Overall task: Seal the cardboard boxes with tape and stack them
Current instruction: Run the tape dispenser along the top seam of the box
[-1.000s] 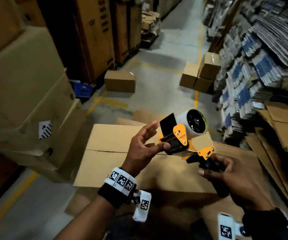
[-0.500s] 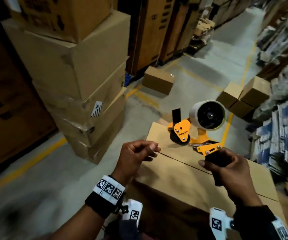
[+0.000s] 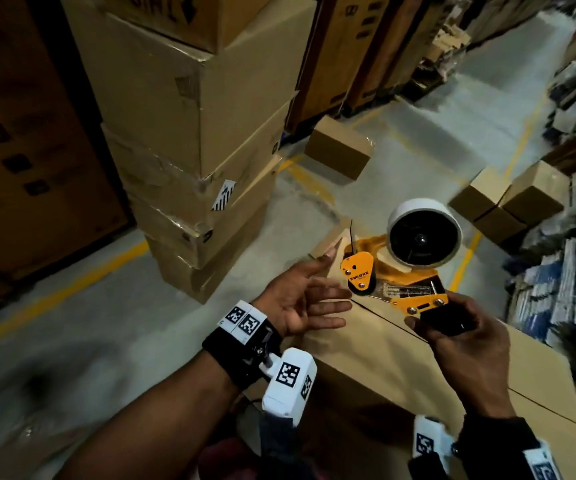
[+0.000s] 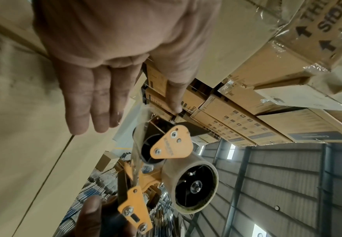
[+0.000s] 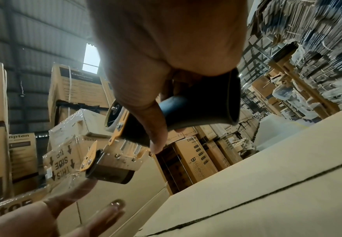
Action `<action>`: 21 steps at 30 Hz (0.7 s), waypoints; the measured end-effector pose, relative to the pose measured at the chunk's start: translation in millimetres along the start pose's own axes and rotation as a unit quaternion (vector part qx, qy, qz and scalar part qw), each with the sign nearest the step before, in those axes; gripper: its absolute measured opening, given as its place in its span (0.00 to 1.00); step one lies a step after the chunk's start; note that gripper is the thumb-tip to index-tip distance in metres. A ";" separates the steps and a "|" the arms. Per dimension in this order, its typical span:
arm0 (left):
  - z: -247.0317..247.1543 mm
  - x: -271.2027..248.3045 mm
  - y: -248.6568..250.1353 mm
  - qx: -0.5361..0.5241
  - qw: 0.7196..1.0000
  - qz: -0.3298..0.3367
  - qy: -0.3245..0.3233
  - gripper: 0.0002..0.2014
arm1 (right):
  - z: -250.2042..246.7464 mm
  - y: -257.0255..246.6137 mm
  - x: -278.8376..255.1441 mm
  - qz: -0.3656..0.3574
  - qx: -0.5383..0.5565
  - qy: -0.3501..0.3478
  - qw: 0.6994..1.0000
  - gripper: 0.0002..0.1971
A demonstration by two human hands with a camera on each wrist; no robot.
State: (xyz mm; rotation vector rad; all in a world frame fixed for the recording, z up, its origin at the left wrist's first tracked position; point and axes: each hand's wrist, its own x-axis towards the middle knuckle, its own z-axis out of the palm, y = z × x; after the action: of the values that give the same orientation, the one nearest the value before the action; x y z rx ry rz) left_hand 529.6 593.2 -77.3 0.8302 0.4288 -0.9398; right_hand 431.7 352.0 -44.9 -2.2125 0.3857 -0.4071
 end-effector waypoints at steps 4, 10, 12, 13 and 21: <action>-4.2 2.6 -7.0 0.013 1.000 0.013 0.022 0.13 | 1.4 1.0 -3.4 0.013 0.009 0.011 1.000 0.27; -1.6 7.7 -6.6 0.102 0.986 0.093 0.089 0.07 | 4.2 6.8 -6.4 -0.007 0.010 0.030 0.999 0.26; -0.9 9.3 1.2 0.127 0.979 0.115 0.115 0.05 | 8.2 13.2 -8.2 -0.025 0.006 0.037 0.999 0.25; -0.7 11.7 5.6 0.138 0.976 0.119 0.122 0.06 | 11.0 15.3 -7.9 -0.031 0.004 0.038 0.999 0.24; -20.6 25.3 40.9 0.244 0.954 0.050 0.168 0.10 | -2.0 28.4 7.5 0.014 -0.023 0.009 1.000 0.24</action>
State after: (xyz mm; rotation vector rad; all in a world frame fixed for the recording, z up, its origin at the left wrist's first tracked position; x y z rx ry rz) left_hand 578.2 608.9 -88.8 1.4641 0.4476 -0.8197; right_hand 433.8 330.4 -64.8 -2.2479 0.4387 -0.4069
